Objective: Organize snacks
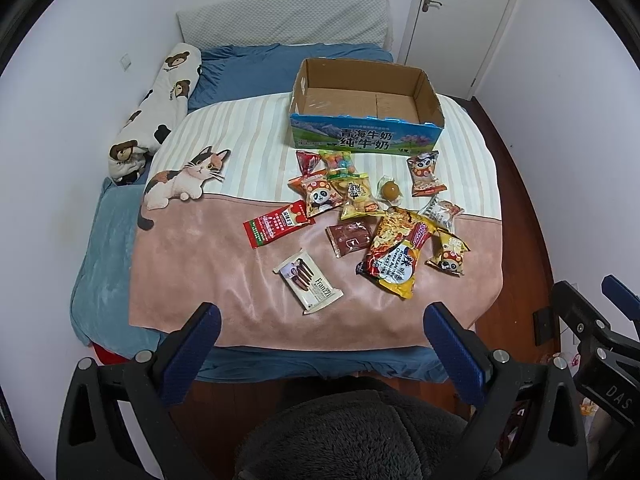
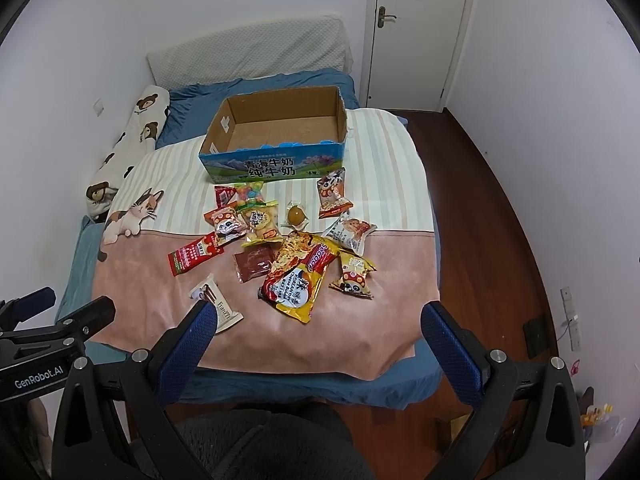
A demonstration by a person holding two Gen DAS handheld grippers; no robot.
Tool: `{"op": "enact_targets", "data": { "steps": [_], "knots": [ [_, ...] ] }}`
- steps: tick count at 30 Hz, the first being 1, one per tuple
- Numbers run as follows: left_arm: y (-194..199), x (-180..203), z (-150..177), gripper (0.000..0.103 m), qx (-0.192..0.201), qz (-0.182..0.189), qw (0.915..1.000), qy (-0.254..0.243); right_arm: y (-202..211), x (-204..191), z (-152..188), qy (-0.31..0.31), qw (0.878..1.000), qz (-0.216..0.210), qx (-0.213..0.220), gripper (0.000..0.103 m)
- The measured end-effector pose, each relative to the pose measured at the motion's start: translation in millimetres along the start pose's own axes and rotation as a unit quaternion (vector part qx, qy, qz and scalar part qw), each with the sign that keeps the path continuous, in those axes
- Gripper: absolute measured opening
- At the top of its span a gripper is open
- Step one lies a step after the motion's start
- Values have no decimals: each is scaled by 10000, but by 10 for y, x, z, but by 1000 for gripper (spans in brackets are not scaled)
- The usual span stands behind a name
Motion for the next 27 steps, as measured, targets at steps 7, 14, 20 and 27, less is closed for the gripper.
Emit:
{"op": "enact_targets", "data": {
  "steps": [7, 14, 20, 27],
  "knots": [
    [0, 2, -3, 103, -3, 7, 10000, 5, 2, 23, 6, -9, 10000, -14, 7, 103],
    [16, 60, -16, 103, 24, 4, 10000, -18, 19, 26, 12, -17, 10000, -10, 15, 103],
    [70, 92, -1, 103, 6, 19, 10000, 10, 57, 45, 12, 4, 10000, -11, 43, 103],
    [144, 97, 50, 103, 10, 62, 10000, 19, 56, 50, 21, -6, 10000, 2, 44, 103]
  ]
}}
Point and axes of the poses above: each gripper's, at about its wrist camera, not at the fingertips, and y roughly against the way its jaws point, x to its right, z to its underside, the point moved 4 cm from there along -y, roughly the way its jaws point, and after that the axes turned 13 degrees about y, right-handed, at the moved point
